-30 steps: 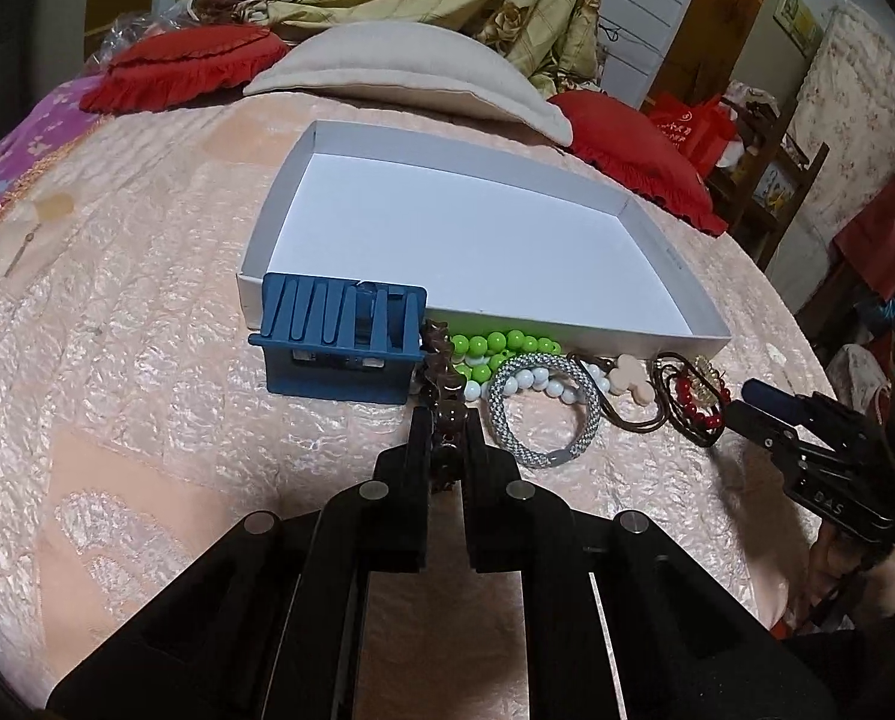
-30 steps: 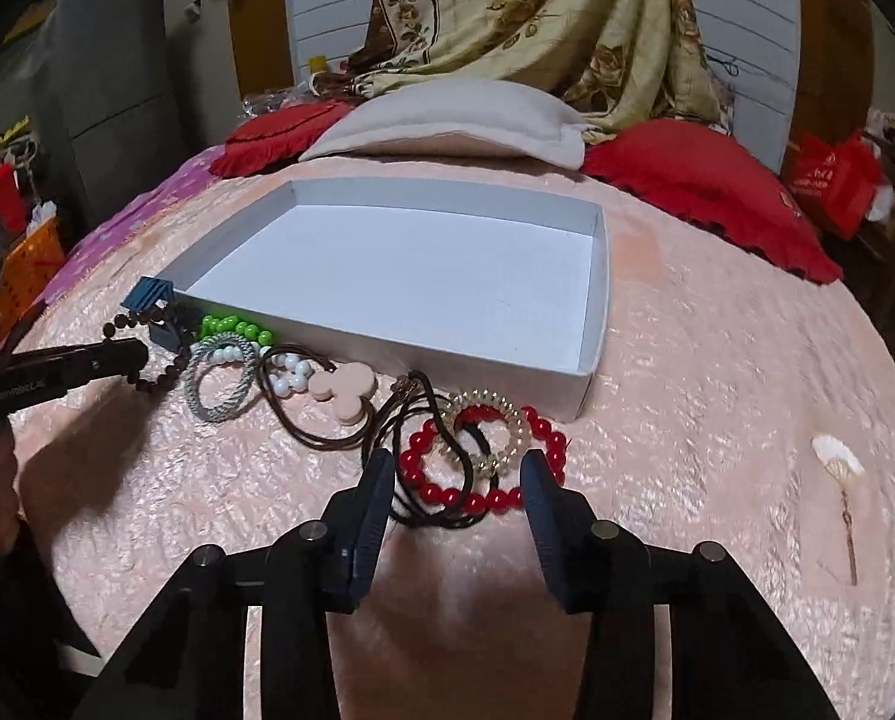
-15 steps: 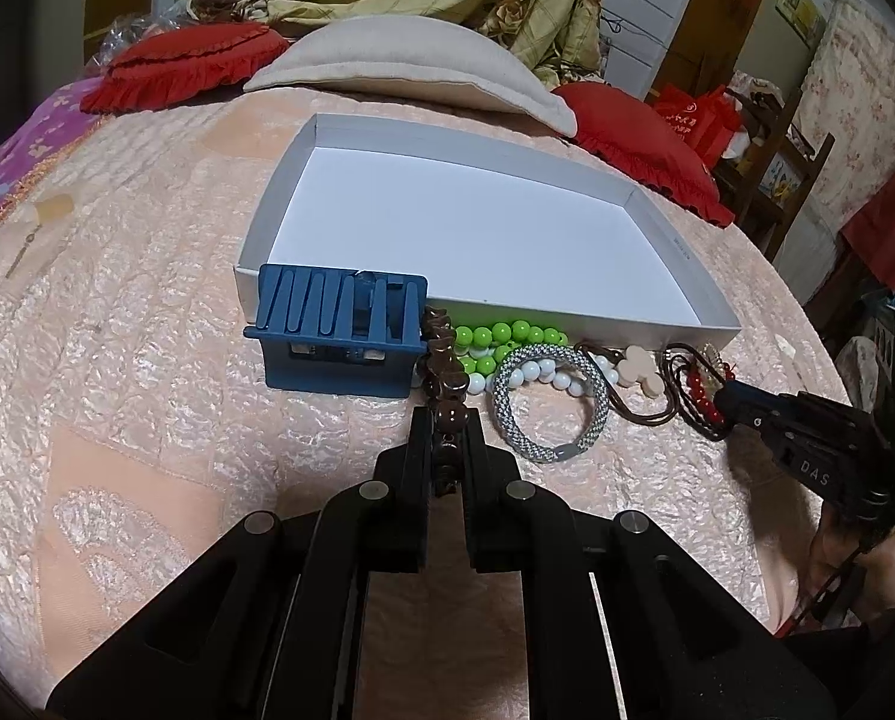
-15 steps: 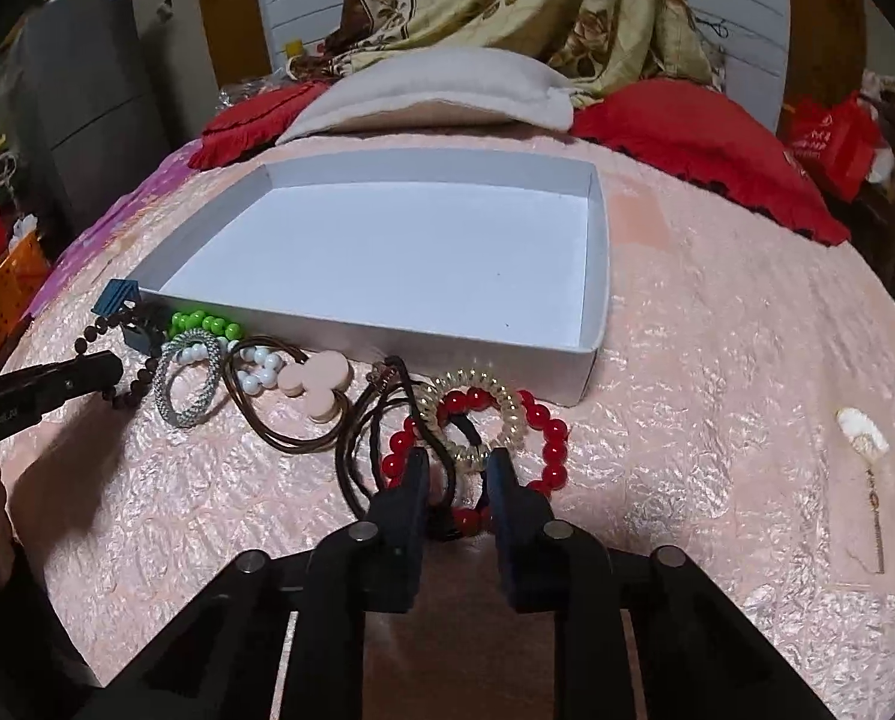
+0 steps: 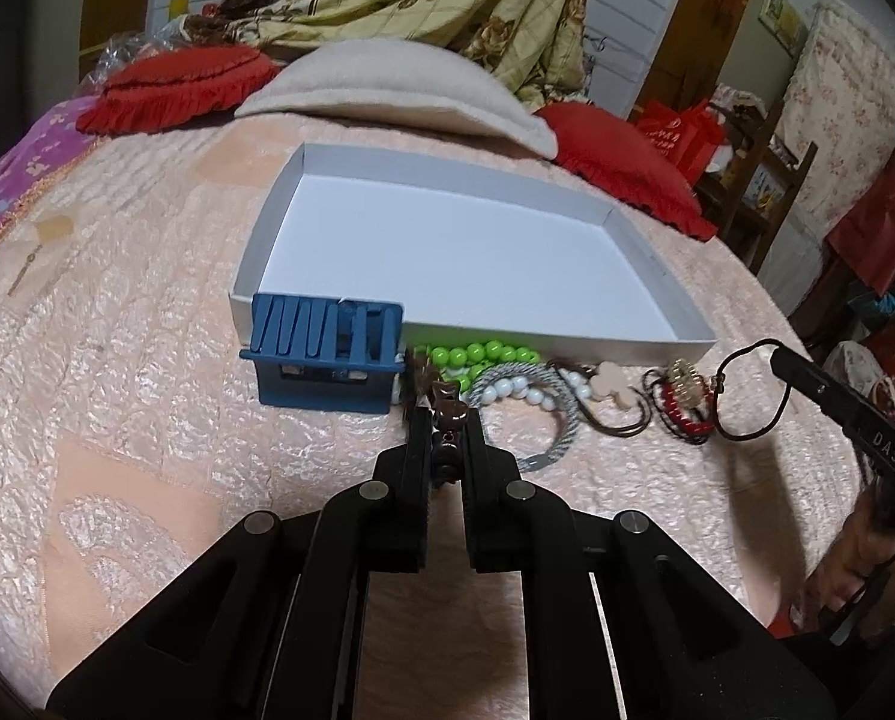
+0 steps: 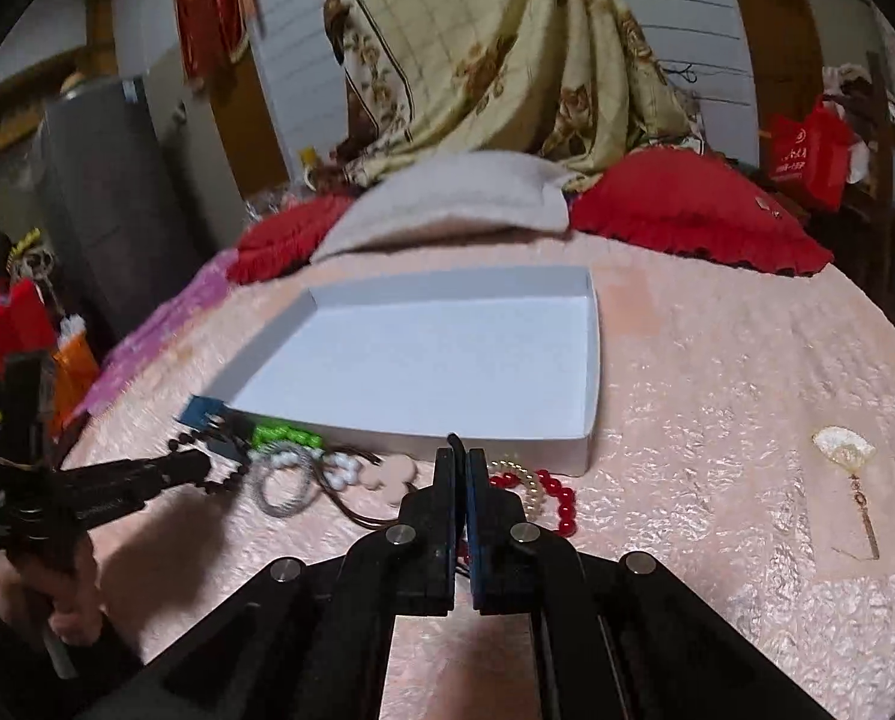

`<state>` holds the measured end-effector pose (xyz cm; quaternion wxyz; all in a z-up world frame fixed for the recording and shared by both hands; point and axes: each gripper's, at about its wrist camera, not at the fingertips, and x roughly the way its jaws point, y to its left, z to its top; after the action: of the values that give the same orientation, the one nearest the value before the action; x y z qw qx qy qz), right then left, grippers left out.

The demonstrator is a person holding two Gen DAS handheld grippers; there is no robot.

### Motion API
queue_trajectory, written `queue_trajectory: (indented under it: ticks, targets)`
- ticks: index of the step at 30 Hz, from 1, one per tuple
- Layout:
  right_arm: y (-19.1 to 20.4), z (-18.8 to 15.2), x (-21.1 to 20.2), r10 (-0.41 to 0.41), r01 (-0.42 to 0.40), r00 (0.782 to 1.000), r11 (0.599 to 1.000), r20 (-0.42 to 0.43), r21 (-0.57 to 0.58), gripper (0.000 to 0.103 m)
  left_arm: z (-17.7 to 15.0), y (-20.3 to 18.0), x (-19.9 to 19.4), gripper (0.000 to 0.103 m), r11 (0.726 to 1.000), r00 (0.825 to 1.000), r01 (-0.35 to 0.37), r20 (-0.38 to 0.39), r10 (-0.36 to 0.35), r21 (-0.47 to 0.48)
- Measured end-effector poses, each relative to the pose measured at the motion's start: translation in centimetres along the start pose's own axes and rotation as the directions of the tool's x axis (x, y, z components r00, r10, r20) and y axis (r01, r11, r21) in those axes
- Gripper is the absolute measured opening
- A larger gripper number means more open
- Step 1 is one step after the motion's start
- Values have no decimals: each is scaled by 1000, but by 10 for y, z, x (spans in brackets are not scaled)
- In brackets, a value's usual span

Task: Organize jewelry
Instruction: 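Close the right tool on the black hair tie while the left tool holds the brown bracelet, then lift the brown bracelet with the left tool while the right tool lifts the hair tie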

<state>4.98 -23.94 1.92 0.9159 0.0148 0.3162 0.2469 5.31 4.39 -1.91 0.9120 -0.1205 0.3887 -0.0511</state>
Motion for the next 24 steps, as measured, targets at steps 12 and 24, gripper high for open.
queue_trajectory:
  ticks: [12, 24]
  targets:
    - [11, -8, -16, -48, 48, 999, 999, 10, 23, 3, 0, 1, -43, 7, 997, 994, 69, 88, -67, -16]
    - [27, -4, -13, -105, 105, 994, 994, 41, -12, 3, -6, -18, -37, 7, 999, 994, 20, 106, -24, 42]
